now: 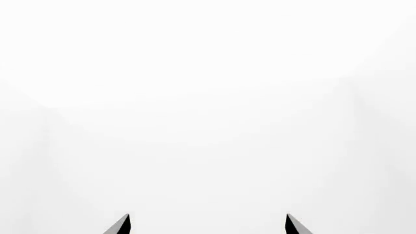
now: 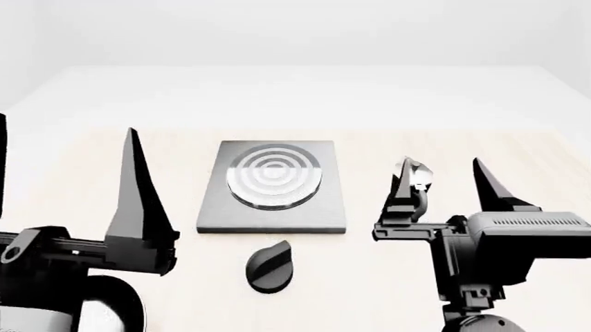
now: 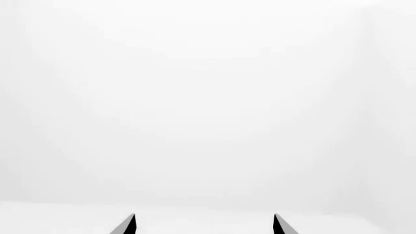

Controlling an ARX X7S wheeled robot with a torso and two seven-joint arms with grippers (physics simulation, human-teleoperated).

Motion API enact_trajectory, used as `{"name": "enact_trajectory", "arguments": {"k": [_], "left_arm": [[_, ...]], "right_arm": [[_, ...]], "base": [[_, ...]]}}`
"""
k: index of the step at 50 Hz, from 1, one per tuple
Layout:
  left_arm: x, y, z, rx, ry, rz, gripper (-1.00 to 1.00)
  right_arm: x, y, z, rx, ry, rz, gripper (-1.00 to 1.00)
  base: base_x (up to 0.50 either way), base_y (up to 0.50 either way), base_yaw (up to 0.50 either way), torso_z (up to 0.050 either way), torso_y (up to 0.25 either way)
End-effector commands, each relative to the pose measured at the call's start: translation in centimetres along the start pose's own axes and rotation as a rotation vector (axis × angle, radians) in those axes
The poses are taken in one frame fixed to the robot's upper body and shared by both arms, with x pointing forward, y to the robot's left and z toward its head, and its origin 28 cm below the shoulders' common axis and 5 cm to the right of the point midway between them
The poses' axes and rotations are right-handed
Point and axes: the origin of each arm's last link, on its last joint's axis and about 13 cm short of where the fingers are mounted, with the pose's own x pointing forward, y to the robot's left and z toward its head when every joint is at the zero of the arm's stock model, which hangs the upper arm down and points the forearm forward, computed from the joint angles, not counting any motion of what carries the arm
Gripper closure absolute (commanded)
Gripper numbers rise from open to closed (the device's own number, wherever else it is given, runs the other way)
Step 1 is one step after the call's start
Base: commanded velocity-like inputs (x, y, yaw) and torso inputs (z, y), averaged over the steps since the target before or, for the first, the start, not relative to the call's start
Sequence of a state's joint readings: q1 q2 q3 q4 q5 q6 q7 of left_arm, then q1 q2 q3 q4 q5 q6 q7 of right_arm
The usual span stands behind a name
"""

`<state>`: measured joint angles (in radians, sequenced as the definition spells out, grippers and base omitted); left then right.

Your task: Turn on the stove and put the moka pot on it.

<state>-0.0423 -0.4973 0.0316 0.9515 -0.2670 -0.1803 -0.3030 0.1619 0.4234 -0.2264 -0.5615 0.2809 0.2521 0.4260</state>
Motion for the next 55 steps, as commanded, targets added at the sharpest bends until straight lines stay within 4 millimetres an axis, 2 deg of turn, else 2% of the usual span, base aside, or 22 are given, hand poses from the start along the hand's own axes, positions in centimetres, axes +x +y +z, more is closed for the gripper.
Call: {"name": "enact_trajectory", "arguments": {"k": [1, 6, 14, 21, 25, 31, 34, 35, 43, 45, 47, 51, 55], "left_arm": [[-0.9, 0.3, 1.1, 0.027, -0.040, 0.016, -1.00], [-1.0, 0.2, 1.2, 0.032, -0.045, 0.016, -1.00], [-1.0, 0.3, 1.7, 0.038, -0.050, 0.018, -1.00], [-0.9, 0.2, 1.7, 0.031, -0.047, 0.019, -1.00], [-0.9, 0.1, 1.7, 0.027, -0.045, 0.017, -1.00], [-0.8, 0.0, 1.7, 0.020, -0.045, 0.012, -1.00], [-0.8, 0.0, 1.6, 0.017, -0.042, 0.012, -1.00], [-0.8, 0.0, 1.6, 0.017, -0.041, 0.012, -1.00], [-0.9, 0.0, 1.7, 0.015, -0.043, 0.015, -1.00], [-0.9, 0.0, 1.7, 0.015, -0.045, 0.018, -1.00], [-0.9, 0.0, 1.7, 0.013, -0.045, 0.019, -1.00], [-0.9, -0.1, 1.5, 0.013, -0.042, 0.014, -1.00], [-1.0, -0.1, 1.4, 0.012, -0.037, 0.012, -1.00]], "right_arm": [[0.1, -1.6, -2.9, -0.055, 0.097, -0.065, -1.00], [0.2, -2.2, -4.2, -0.070, 0.137, -0.085, -1.00], [0.0, -2.4, -7.8, -0.091, 0.234, -0.086, -1.00], [-0.4, -2.6, -9.9, -0.110, 0.299, -0.089, -1.00], [-0.4, -2.4, -10.1, -0.120, 0.314, -0.083, -1.00], [-0.5, -2.3, -11.8, -0.126, 0.345, -0.080, -1.00], [0.0, -2.2, -11.6, -0.131, 0.352, -0.077, -1.00], [-0.2, -2.2, -12.2, -0.136, 0.358, -0.075, -1.00], [0.7, -2.2, -13.0, -0.172, 0.385, -0.067, -1.00], [0.5, -2.2, -14.1, -0.181, 0.385, -0.071, -1.00], [1.1, -2.2, -13.3, -0.177, 0.380, -0.066, -1.00], [1.1, -1.9, -14.4, -0.184, 0.378, -0.061, -1.00], [2.1, -1.7, -13.9, -0.218, 0.357, -0.041, -1.00]], "base": [[0.00, 0.00, 0.00, 0.000, 0.000], [0.00, 0.00, 0.00, 0.000, 0.000], [0.00, 0.00, 0.00, 0.000, 0.000], [0.00, 0.00, 0.00, 0.000, 0.000], [0.00, 0.00, 0.00, 0.000, 0.000], [0.00, 0.00, 0.00, 0.000, 0.000], [0.00, 0.00, 0.00, 0.000, 0.000], [0.00, 0.00, 0.00, 0.000, 0.000], [0.00, 0.00, 0.00, 0.000, 0.000], [0.00, 0.00, 0.00, 0.000, 0.000], [0.00, 0.00, 0.00, 0.000, 0.000], [0.00, 0.00, 0.00, 0.000, 0.000], [0.00, 0.00, 0.00, 0.000, 0.000]]}}
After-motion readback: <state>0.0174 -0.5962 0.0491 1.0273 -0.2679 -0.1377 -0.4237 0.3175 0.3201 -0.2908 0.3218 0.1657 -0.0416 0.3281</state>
